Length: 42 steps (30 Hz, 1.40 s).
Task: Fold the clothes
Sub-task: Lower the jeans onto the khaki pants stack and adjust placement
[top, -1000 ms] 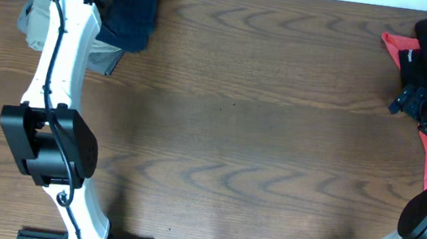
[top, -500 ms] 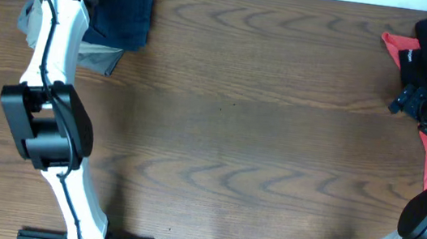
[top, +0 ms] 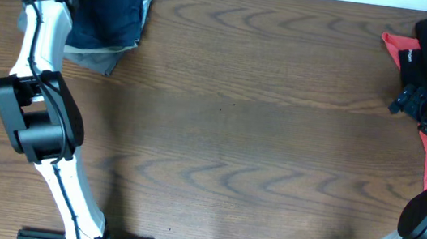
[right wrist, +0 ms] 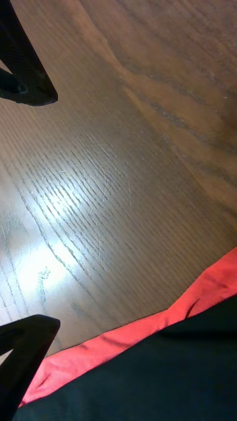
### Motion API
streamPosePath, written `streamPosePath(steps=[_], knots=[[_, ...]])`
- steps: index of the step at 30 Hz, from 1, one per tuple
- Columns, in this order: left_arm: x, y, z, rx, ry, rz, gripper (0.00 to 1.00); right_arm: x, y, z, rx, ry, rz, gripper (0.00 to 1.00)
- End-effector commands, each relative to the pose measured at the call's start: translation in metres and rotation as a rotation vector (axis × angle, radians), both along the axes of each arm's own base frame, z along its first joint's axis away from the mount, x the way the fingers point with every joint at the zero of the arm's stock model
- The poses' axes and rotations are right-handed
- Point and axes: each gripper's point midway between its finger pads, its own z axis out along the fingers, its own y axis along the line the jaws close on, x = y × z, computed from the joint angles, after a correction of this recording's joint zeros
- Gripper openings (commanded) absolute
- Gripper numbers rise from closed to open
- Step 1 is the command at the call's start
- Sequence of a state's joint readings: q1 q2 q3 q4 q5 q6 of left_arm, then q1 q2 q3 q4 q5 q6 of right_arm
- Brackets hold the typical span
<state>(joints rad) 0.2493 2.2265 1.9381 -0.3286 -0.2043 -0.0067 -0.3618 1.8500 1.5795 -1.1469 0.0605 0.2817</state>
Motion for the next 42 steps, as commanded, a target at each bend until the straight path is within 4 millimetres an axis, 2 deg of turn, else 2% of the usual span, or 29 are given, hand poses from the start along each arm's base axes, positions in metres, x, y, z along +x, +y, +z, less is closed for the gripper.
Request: streamPosePath(steps=[1,6,13,14,16,20,24,30,38,42], knots=[[-0.001,0.024,0.013,0.014,-0.038,0.057,0.98,-0.002,-0.005,0.000,-0.004,0.002,-0.025,0.99],[-0.005,0.024,0.013,0.009,-0.023,0.060,0.98,-0.002,-0.005,0.000,-0.004,0.002,-0.025,0.99],[-0.003,0.006,0.019,0.007,-0.018,0.030,0.96,-0.002,-0.005,0.000,-0.004,0.002,-0.025,0.99],[-0.005,0.003,0.016,0.003,-0.002,0.026,0.82,-0.002,-0.005,0.000,-0.004,0.002,-0.025,0.99],[-0.009,-0.004,0.008,-0.019,0.034,0.021,0.59,-0.002,-0.005,0.000,-0.005,0.002,-0.025,0.99],[-0.021,-0.018,-0.017,-0.097,0.106,0.001,0.40,-0.002,-0.005,0.000,-0.004,0.002,-0.025,0.99],[-0.036,-0.018,-0.044,-0.116,0.185,0.011,0.37,-0.002,-0.005,0.000,-0.004,0.002,-0.025,0.99],[-0.057,0.001,-0.076,-0.137,0.257,0.056,0.37,-0.002,-0.005,0.000,-0.004,0.002,-0.025,0.99],[-0.086,0.036,-0.086,-0.165,0.312,0.133,0.38,-0.002,-0.005,0.000,-0.004,0.002,-0.025,0.99],[-0.099,0.042,-0.088,-0.180,0.346,0.153,0.38,-0.002,-0.005,0.000,-0.005,0.002,-0.025,0.99]])
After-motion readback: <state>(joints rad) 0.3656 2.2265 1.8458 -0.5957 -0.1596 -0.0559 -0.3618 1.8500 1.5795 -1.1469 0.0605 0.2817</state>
